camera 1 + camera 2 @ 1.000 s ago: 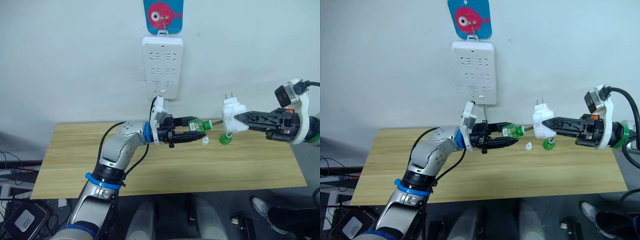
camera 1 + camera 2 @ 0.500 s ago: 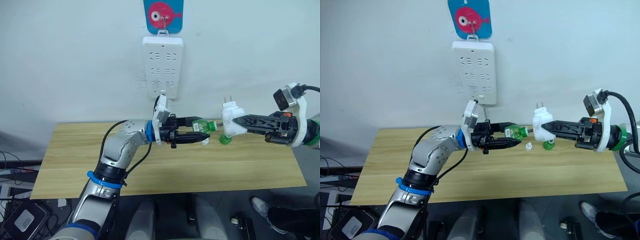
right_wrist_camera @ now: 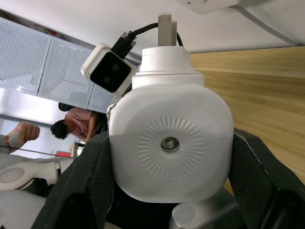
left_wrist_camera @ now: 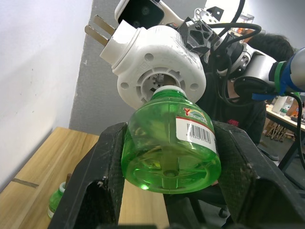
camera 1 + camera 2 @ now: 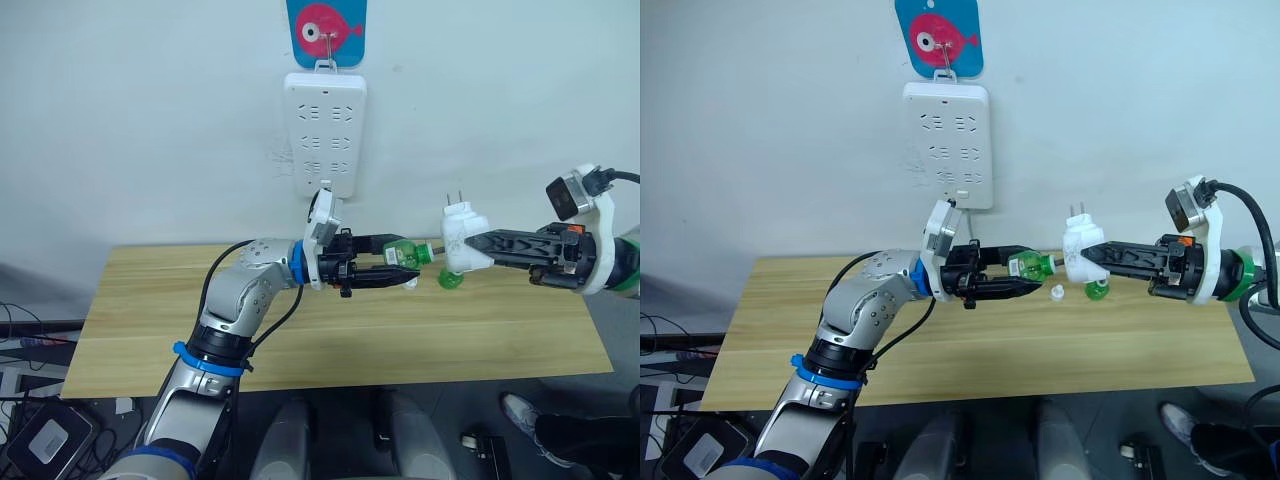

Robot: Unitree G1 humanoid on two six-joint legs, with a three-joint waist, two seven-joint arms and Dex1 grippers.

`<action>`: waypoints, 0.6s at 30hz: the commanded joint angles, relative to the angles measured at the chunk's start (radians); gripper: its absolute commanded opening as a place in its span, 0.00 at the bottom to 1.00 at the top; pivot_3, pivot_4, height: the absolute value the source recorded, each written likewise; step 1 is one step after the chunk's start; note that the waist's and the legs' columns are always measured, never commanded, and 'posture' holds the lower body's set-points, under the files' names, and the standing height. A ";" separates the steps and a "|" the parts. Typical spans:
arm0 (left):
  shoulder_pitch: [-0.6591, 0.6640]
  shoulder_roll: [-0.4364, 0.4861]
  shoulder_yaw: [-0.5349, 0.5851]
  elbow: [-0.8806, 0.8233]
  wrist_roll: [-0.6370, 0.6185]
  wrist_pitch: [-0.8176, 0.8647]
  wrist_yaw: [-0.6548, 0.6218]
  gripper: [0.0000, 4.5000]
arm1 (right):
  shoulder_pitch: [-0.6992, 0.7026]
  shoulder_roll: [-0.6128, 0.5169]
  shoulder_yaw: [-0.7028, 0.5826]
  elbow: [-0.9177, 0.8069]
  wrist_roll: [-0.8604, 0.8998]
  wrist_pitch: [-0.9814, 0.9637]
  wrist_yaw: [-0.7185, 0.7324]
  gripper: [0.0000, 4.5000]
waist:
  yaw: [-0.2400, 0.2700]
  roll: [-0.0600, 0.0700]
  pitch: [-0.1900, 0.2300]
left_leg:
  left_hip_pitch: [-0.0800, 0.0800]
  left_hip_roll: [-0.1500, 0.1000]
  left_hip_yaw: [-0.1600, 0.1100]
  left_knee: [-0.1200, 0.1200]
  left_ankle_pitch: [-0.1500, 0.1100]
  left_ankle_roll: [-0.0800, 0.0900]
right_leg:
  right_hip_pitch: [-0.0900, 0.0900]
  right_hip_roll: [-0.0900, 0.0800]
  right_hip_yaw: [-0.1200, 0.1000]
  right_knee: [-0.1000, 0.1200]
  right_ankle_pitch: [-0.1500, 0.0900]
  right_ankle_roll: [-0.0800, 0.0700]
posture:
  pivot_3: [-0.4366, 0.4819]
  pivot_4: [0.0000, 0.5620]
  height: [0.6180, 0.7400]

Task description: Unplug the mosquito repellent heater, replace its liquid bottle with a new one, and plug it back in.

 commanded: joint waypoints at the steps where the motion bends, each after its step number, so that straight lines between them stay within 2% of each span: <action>1: -0.017 -0.020 -0.021 -0.039 -0.006 -0.015 -0.007 0.52 | -0.008 -0.016 -0.005 -0.060 0.032 0.005 0.046 0.66 | 0.000 0.000 0.000 | 0.000 0.000 0.000 0.000 0.000 0.000 | 0.000 0.000 0.000 0.000 0.000 0.000 | 0.39 0.50 1.00; 18: -0.058 -0.021 0.001 -0.041 -0.023 0.010 -0.006 0.52 | 0.030 -0.041 0.007 -0.076 0.032 -0.018 0.041 0.66 | 0.000 0.000 0.000 | 0.000 0.000 0.000 0.000 0.000 0.000 | 0.000 0.000 0.000 0.000 0.000 0.000 | 0.40 0.51 1.00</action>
